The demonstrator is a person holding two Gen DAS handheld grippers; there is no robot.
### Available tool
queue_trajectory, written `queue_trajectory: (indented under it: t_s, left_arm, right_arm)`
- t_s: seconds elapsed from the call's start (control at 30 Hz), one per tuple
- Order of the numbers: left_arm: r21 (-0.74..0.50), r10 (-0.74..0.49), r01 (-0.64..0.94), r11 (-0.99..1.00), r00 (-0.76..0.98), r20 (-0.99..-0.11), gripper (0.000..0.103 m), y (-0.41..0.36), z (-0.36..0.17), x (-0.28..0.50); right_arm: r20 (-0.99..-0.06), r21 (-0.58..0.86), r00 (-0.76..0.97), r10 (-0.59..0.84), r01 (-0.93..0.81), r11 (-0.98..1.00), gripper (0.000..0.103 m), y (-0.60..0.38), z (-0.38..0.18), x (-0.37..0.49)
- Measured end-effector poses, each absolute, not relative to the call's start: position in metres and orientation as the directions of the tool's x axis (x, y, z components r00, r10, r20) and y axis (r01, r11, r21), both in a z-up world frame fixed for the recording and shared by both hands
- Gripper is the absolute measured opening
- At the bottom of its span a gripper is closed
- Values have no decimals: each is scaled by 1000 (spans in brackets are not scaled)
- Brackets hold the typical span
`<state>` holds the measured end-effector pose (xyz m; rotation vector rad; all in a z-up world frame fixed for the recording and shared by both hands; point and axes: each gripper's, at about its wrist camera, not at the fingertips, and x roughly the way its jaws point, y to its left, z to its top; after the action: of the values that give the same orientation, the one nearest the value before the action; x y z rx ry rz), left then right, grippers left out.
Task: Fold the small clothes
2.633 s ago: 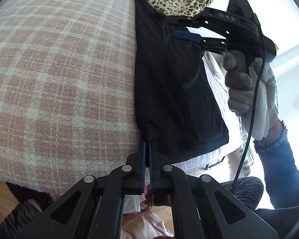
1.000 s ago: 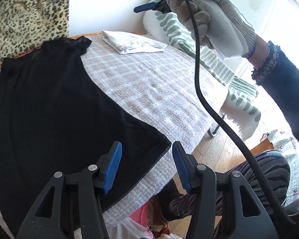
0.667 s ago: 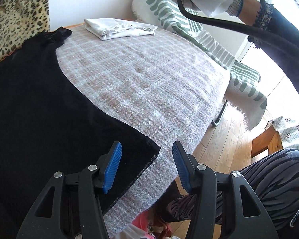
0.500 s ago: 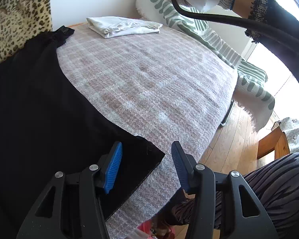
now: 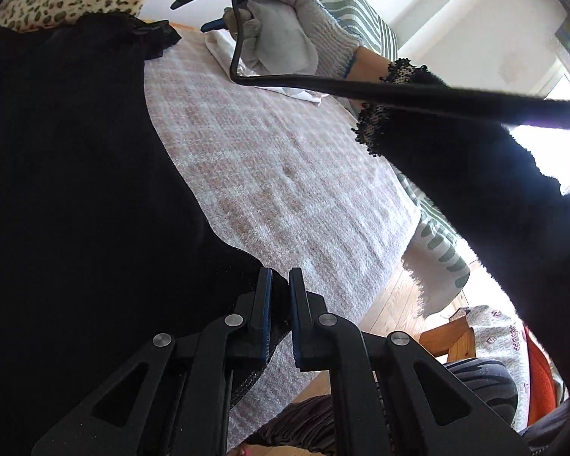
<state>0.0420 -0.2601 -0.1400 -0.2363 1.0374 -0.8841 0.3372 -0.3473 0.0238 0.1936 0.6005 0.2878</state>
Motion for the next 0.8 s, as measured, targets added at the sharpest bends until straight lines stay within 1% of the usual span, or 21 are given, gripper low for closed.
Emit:
queue_trajectory:
  t_s: [0.13,0.23,0.3,0.33,0.37,0.4,0.43,0.47,0.57,0.8]
  left_arm:
    - [-590,-755,509,627,209,-622,7,-259,-135,43]
    - [-591,-760,513,623,216,-613,7,-259,-133,43]
    - [-600,-764,505,621,216,-608,7,-259,-134,43]
    - [-603,-765,500,621,220,-605,7,-257,-134,43]
    - [-606,-765,494,623,226,-603,7,-255,-134,42]
    - [-609,-766,490,624,229,-601,6,-254,-135,42]
    - [-613,-768,485,624,232,-598,6,-252,-135,42]
    - [-619,-770,478,623,234,-594,6,-247,-136,41]
    - [-633,-777,465,619,242,-581,6,-241,-136,38]
    - [-674,-788,410,615,293,-541,5,-214,-136,38]
  right_arm:
    - [-553,251,779,294,-181,951,69,-339,11,366]
    - [-548,289,773,320,-184,939,69,-337,5,376]
    - [-548,284,773,319,-187,940,69,-333,3,378]
    - [-550,272,774,314,-189,943,64,-330,4,378]
    - [-554,263,770,316,-198,944,47,-326,4,379]
    - [-563,256,764,316,-202,945,37,-323,4,380]
    - [-570,251,759,314,-202,947,22,-321,5,380]
    - [-572,251,757,315,-204,946,14,-319,6,379]
    - [-567,241,763,309,-205,949,9,-312,14,374]
    - [-559,208,778,288,-204,957,7,-286,49,359]
